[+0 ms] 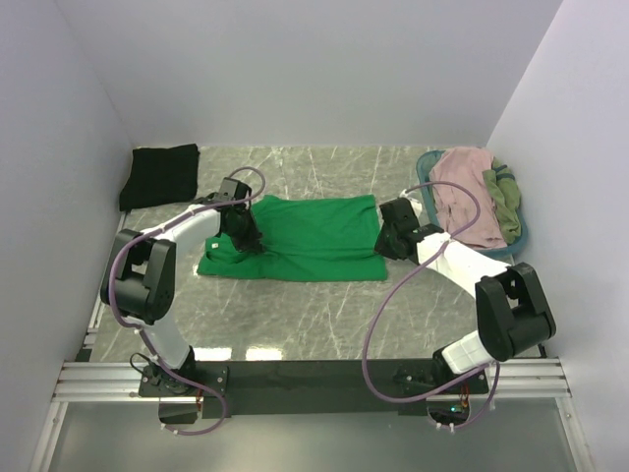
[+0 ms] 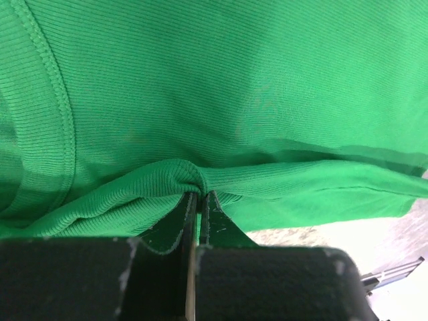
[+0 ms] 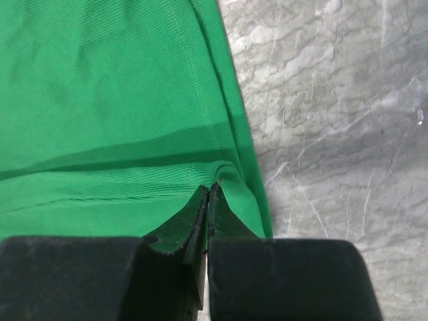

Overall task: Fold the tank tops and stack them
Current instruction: Fold the tank top

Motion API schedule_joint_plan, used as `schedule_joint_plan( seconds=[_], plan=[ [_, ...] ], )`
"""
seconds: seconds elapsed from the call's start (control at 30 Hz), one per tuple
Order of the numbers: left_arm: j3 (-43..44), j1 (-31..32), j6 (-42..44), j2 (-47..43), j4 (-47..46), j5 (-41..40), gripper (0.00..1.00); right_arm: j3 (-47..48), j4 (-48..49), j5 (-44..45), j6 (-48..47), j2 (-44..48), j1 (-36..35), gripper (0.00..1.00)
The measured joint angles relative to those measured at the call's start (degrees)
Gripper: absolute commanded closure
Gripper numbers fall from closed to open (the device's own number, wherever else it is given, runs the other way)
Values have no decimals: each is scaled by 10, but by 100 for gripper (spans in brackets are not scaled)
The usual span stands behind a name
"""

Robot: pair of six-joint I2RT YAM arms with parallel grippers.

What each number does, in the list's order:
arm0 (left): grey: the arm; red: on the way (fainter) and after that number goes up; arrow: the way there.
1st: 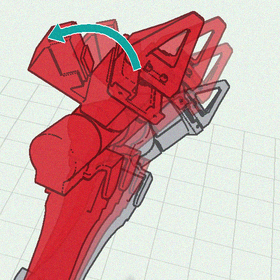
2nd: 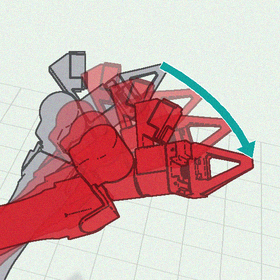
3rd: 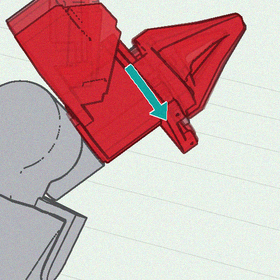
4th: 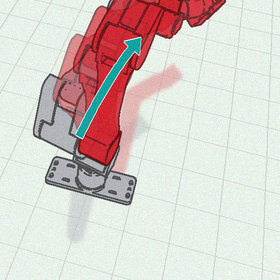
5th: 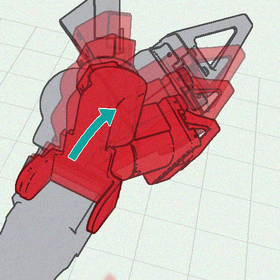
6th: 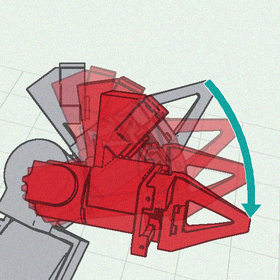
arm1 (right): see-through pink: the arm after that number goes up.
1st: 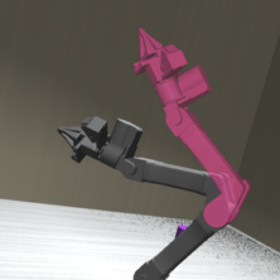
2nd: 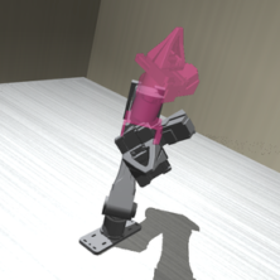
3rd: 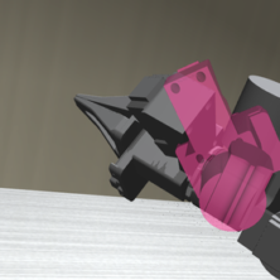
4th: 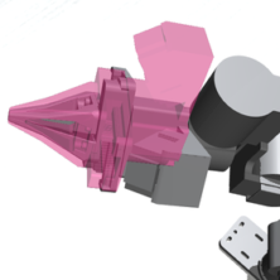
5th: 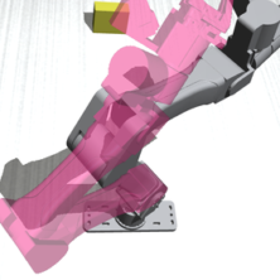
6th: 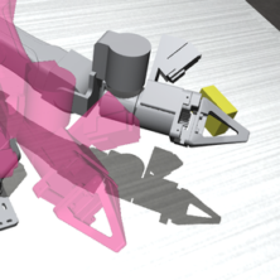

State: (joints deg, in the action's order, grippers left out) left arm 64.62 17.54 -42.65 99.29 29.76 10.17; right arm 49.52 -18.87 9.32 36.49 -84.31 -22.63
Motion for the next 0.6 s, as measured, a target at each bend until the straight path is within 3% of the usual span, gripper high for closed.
schedule_joint_plan(
  seconds=[0.07,0.1,0.13,0.23,0.3,0.37,0.6],
  plan=[
    [0,-3,0,0,-1,5,91,0,5,-2,0,-5,2,100],
    [0,-4,0,0,-2,7,81,1,6,-4,-1,-9,4,98],
    [0,-5,2,0,-3,9,76,1,8,-5,-2,-14,4,93],
    [0,-11,3,0,-8,15,58,4,11,-9,-3,-29,6,63],
    [0,-16,2,0,-12,16,51,7,13,-9,-5,-33,6,57],
    [1,-23,2,-2,-15,16,47,9,13,-10,-6,-34,7,53],
    [51,-70,0,-27,-3,-21,49,76,2,-4,-26,-41,23,50]
  ],
)
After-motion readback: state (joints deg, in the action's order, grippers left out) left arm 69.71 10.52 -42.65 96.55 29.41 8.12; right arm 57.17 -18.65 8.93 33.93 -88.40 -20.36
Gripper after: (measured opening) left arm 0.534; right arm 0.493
